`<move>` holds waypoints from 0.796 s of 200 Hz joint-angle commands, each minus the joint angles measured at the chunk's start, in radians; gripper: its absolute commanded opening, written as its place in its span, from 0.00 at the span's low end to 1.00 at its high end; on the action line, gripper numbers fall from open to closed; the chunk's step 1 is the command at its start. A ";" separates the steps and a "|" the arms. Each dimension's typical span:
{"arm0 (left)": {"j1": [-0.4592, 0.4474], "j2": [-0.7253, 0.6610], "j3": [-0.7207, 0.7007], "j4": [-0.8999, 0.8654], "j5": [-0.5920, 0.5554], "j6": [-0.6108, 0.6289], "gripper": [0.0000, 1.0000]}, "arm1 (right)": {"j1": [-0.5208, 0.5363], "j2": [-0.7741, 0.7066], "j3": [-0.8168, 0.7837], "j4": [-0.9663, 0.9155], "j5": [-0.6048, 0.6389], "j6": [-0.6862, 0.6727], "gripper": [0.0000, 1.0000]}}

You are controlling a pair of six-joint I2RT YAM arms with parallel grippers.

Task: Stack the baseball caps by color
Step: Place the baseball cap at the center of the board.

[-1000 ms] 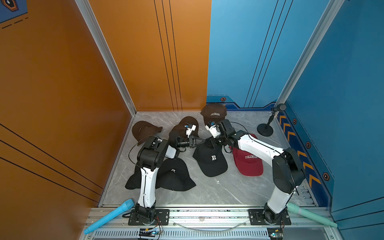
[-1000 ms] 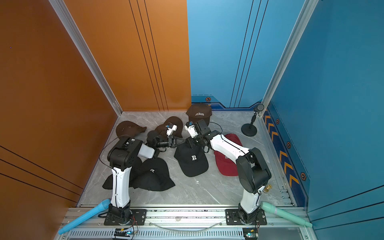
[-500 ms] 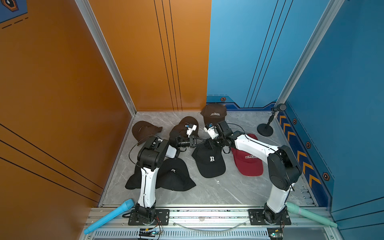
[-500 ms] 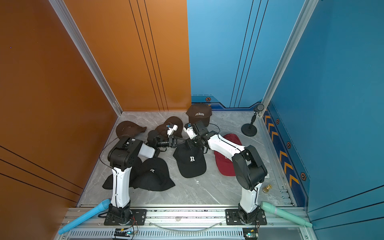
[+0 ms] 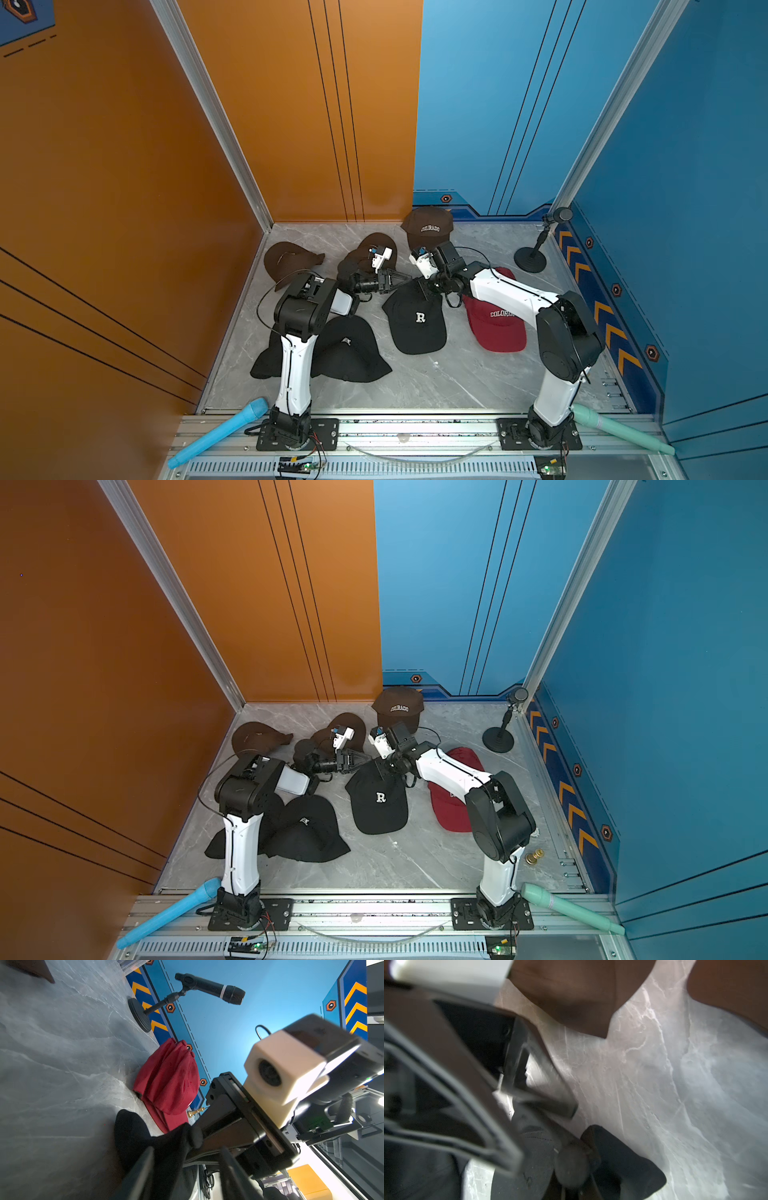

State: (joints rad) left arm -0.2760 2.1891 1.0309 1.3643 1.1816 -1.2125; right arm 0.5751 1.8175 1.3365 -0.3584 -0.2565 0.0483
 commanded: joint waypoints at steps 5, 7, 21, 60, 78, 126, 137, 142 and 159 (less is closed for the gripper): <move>0.067 -0.021 0.084 -0.159 -0.072 0.096 0.98 | -0.007 -0.073 0.017 -0.079 0.059 -0.011 0.00; 0.071 -0.026 0.092 -0.201 -0.080 0.122 0.98 | -0.007 -0.076 0.016 -0.083 0.060 -0.011 0.00; 0.084 -0.074 0.161 -0.552 -0.157 0.355 0.98 | -0.009 -0.105 0.005 -0.106 0.072 -0.008 0.00; 0.076 -0.200 0.408 -1.339 -0.532 0.817 0.98 | -0.018 -0.158 0.018 -0.207 0.105 0.015 0.00; 0.065 -0.300 0.390 -1.468 -0.743 0.915 0.98 | -0.035 -0.156 0.038 -0.252 0.112 0.045 0.00; 0.031 -0.666 0.086 -1.530 -1.065 1.037 0.98 | -0.065 -0.097 0.044 -0.226 0.058 0.087 0.00; 0.020 -0.743 0.014 -1.540 -1.129 1.039 0.98 | -0.064 -0.078 0.038 -0.207 0.054 0.085 0.00; 0.014 -0.778 -0.029 -1.542 -1.154 1.036 0.98 | -0.064 -0.070 0.034 -0.196 0.049 0.083 0.00; -0.003 -0.883 -0.133 -1.545 -1.213 1.016 0.98 | -0.067 -0.044 0.017 -0.155 0.047 0.084 0.00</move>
State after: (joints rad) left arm -0.2584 1.4094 1.0191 -0.0948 0.1539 -0.2279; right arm 0.5056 1.7340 1.3552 -0.5575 -0.1833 0.1123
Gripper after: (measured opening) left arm 0.979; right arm 0.086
